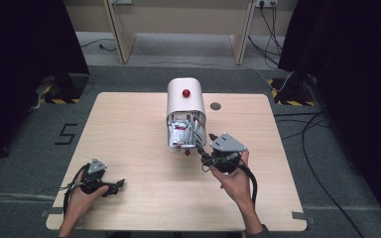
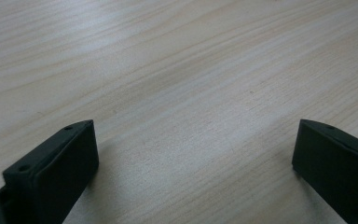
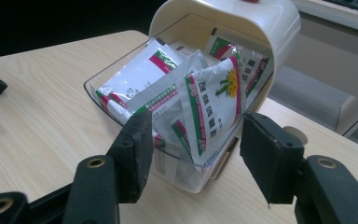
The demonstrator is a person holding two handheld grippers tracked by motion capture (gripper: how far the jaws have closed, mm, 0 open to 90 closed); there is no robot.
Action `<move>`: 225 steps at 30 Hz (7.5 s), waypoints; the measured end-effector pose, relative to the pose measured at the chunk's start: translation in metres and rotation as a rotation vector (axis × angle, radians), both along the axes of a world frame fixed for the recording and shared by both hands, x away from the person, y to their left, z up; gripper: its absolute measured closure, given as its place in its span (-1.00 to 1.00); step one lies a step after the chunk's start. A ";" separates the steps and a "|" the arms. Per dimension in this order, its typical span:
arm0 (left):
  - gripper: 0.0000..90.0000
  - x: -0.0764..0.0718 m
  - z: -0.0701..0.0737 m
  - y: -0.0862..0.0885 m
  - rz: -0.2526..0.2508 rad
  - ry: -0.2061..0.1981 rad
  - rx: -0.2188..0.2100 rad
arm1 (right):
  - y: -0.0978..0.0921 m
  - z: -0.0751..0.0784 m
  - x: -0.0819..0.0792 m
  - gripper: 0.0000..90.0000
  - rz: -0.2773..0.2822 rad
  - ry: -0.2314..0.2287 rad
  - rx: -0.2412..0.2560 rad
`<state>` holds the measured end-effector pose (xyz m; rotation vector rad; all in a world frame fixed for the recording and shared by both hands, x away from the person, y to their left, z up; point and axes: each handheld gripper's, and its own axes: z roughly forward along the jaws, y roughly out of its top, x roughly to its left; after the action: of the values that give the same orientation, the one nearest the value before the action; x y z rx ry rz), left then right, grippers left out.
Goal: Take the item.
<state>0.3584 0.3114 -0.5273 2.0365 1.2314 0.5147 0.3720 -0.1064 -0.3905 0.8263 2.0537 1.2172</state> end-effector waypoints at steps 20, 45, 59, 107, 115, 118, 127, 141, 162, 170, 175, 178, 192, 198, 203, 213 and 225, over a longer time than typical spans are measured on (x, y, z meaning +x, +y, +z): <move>-1.00 0.000 0.000 0.000 0.000 0.000 0.000 | 0.016 0.002 0.019 0.15 -0.014 -0.021 -0.048; -1.00 0.000 0.000 0.000 0.000 0.000 0.000 | 0.028 -0.001 0.043 0.41 -0.072 -0.050 -0.139; -1.00 0.000 0.000 0.000 0.000 0.000 0.001 | 0.027 -0.002 0.050 0.84 -0.080 -0.056 -0.116; -1.00 0.000 0.000 0.000 0.001 0.000 0.000 | -0.069 -0.006 0.008 0.94 -0.145 -0.087 0.100; -1.00 -0.001 0.000 0.001 0.002 0.000 0.000 | -0.076 -0.016 0.010 0.94 -0.161 -0.063 0.095; -1.00 -0.002 0.000 0.001 0.002 0.000 0.000 | -0.078 -0.020 0.011 0.93 -0.167 -0.052 0.093; -1.00 -0.002 0.000 0.003 -0.001 0.000 0.000 | -0.081 -0.031 0.016 0.94 -0.179 -0.025 0.079; -1.00 -0.005 0.000 0.004 0.007 -0.002 -0.002 | -0.085 -0.054 0.024 0.93 -0.202 0.034 0.061; -1.00 -0.006 0.000 0.007 -0.001 -0.001 -0.001 | -0.078 -0.083 0.033 0.93 -0.185 0.105 0.033; -1.00 -0.006 0.000 0.007 -0.001 -0.001 0.000 | -0.077 -0.091 0.035 0.93 -0.180 0.129 0.049; -1.00 -0.006 0.000 0.007 0.000 -0.001 0.000 | -0.077 -0.092 0.036 0.93 -0.180 0.126 0.053; -1.00 -0.006 0.000 0.007 0.000 -0.001 0.000 | -0.078 -0.092 0.036 0.93 -0.187 0.127 0.056; -1.00 -0.006 0.000 0.007 0.003 0.000 0.000 | -0.089 -0.094 0.040 0.83 -0.215 0.148 0.052; -1.00 -0.006 0.000 0.007 0.003 0.000 0.000 | -0.093 -0.096 0.041 0.87 -0.232 0.151 0.029; -1.00 -0.007 0.000 0.007 0.004 0.000 0.000 | -0.099 -0.099 0.043 0.85 -0.266 0.162 0.016; -1.00 -0.007 0.000 0.007 0.005 0.000 0.000 | -0.112 -0.107 0.046 0.75 -0.316 0.189 -0.007; -1.00 -0.007 0.000 0.007 0.007 0.000 0.000 | -0.114 -0.108 0.046 0.64 -0.339 0.190 -0.001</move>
<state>0.3512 0.3187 -0.5275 2.0333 1.2390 0.5177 0.4184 -0.2200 -0.4984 1.2717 1.9539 0.9810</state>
